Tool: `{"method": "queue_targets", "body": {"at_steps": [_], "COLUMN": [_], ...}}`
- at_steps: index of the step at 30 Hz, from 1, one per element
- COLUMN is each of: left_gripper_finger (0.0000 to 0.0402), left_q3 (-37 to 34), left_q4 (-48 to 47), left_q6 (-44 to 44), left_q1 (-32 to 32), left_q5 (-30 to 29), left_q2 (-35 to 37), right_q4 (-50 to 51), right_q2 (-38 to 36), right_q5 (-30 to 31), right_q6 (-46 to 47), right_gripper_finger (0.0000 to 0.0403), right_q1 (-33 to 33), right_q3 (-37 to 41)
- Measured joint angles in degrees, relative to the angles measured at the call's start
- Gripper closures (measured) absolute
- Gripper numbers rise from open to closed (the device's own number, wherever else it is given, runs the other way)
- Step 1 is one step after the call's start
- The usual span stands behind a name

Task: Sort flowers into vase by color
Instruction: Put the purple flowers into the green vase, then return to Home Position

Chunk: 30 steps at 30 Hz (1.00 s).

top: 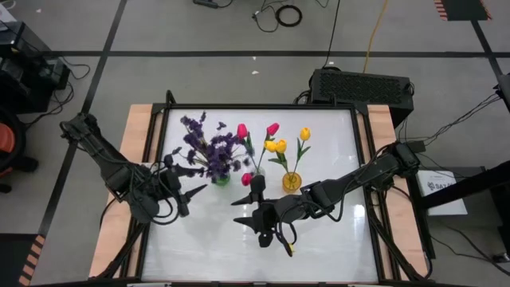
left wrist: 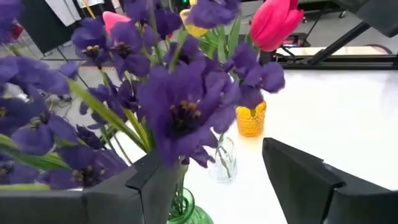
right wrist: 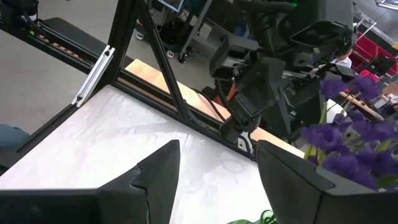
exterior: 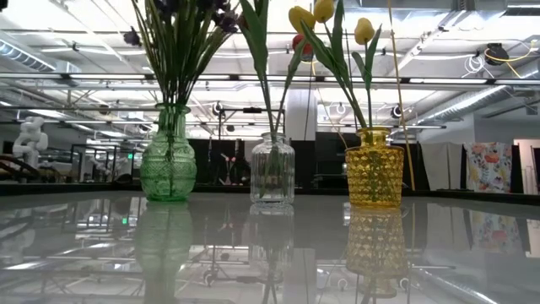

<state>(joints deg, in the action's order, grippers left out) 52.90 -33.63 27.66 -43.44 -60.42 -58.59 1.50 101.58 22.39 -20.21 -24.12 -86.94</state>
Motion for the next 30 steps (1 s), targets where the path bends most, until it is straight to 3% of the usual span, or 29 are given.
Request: {"method": "queue_targets", "body": {"at_steps": [9, 18, 26, 30], "left_gripper_finger": [0.0162, 0.0162, 0.0162, 0.0162], "left_q3": [0.08, 5.77, 9.2, 9.2], "left_q4": [-1.63, -9.34, -22.03, -29.18], "left_q6": [0.52, 1.25, 14.22, 21.65], "left_q1": [-0.37, -1.52, -4.33, -8.11], "left_q5": [1.1, 2.56, 13.42, 13.93], "left_q2": [1.66, 2.67, 3.12, 3.37], "right_q4": [0.12, 0.21, 0.93, 1.57], "right_q2": [0.0, 0.0, -0.39, -1.32], "right_q5": [0.0, 0.0, -0.02, -0.01], "right_q6": [-0.02, -0.19, -0.39, -0.29], "right_gripper_finger": [0.0197, 0.0197, 0.0197, 0.0197], "right_q1": [0.0, 0.01, 0.0, 0.0], "right_q3": [0.0, 0.0, 0.0, 0.0]}}
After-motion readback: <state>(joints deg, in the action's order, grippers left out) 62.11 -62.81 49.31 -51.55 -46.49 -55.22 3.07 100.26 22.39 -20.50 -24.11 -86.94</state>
